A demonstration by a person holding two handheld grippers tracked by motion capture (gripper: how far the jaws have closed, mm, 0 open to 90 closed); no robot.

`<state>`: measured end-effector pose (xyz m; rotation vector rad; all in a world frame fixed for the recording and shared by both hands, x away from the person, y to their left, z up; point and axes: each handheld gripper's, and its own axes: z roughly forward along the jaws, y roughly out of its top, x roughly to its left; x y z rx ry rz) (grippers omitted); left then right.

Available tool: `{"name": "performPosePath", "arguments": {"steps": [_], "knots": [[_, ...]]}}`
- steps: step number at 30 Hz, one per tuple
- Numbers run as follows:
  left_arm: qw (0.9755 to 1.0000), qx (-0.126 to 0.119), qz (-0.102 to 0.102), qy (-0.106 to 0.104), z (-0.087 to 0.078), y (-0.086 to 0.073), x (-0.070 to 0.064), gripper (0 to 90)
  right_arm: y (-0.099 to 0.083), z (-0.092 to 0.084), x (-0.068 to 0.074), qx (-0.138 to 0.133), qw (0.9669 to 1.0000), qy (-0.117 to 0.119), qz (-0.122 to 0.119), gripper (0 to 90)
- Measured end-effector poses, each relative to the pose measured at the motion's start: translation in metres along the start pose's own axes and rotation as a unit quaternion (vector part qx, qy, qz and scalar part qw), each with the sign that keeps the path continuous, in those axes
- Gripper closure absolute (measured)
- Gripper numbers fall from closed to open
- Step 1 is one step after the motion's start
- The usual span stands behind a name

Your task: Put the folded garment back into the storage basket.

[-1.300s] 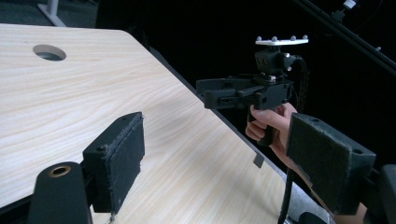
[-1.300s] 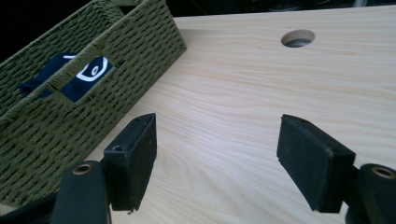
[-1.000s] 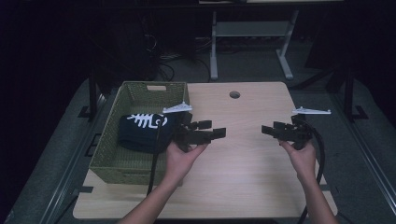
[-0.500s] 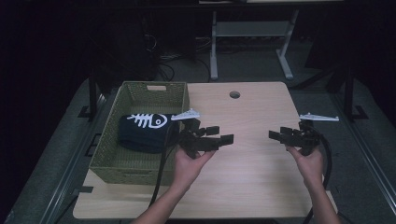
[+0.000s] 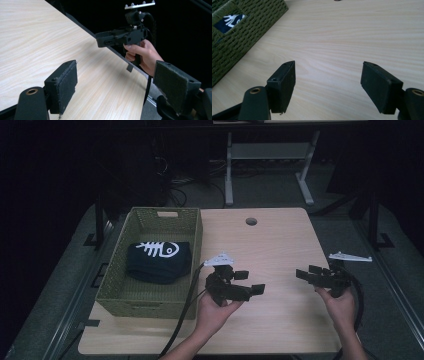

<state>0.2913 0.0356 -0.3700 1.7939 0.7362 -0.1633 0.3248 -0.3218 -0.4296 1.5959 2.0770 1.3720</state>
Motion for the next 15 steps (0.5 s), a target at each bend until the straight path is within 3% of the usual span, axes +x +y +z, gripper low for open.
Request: {"name": "performPosePath", "arguments": {"steps": [15], "knots": [[0.9988,0.025,0.041,-0.003,0.012,-0.033,-0.007,19.1,-0.019,-0.011,-0.004,-0.004,0.9999,-0.012,-0.007,27.3]]}}
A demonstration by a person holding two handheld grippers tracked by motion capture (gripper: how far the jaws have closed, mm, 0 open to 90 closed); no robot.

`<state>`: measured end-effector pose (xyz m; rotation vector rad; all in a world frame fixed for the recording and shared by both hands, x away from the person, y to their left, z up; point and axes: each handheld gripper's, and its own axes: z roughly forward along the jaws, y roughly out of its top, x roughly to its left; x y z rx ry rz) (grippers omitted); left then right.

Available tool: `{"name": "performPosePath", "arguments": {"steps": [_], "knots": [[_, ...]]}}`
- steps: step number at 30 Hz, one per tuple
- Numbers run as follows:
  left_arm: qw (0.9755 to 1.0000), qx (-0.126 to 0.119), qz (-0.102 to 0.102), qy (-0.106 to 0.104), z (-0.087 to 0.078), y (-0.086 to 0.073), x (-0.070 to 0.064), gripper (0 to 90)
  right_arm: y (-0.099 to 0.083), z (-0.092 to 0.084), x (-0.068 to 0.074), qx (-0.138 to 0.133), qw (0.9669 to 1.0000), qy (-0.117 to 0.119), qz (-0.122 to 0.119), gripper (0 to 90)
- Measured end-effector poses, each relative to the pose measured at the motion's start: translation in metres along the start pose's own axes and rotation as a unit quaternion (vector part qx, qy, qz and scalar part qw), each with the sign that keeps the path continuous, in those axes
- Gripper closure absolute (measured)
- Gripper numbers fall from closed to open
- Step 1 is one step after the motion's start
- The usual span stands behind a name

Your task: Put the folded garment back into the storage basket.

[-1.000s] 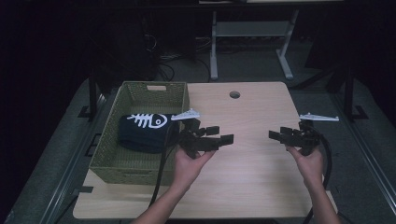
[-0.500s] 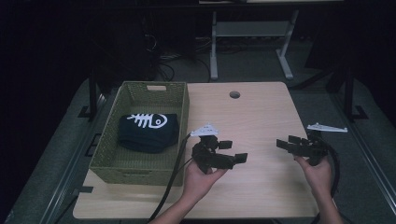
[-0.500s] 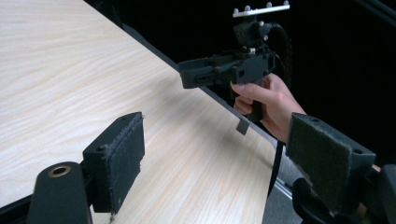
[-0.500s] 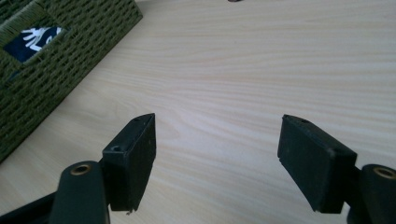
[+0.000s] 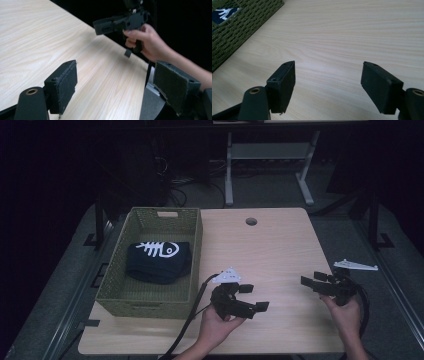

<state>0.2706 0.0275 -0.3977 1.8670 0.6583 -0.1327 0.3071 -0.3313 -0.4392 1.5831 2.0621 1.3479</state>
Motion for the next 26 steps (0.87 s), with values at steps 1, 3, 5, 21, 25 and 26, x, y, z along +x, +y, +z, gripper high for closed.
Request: {"name": "performPosePath", "arguments": {"steps": [1,3,5,21,25,26], "knots": [[1.0,0.002,0.002,0.001,0.0,-0.004,0.0,19.1,-0.001,0.0,0.0,0.0,1.0,0.0,0.002,27.3],[1.0,0.0,0.003,0.001,0.0,-0.009,0.0,19.1,-0.004,-0.001,0.0,-0.001,1.0,0.0,0.001,27.3],[1.0,-0.001,0.007,0.004,-0.001,-0.014,-0.002,19.1,-0.007,-0.002,0.001,-0.003,1.0,-0.001,-0.001,27.3],[0.9985,0.016,0.053,0.001,0.008,-0.046,-0.02,19.3,-0.046,-0.019,0.017,-0.037,0.9992,0.006,-0.011,26.1],[0.9971,0.021,0.073,0.002,0.009,-0.051,-0.027,20.0,-0.059,-0.027,0.022,-0.08,0.996,0.039,0.004,24.4],[0.997,0.019,0.075,-0.001,0.009,-0.05,-0.028,20.1,-0.062,-0.027,0.022,-0.088,0.9949,0.047,0.008,24.4]]}}
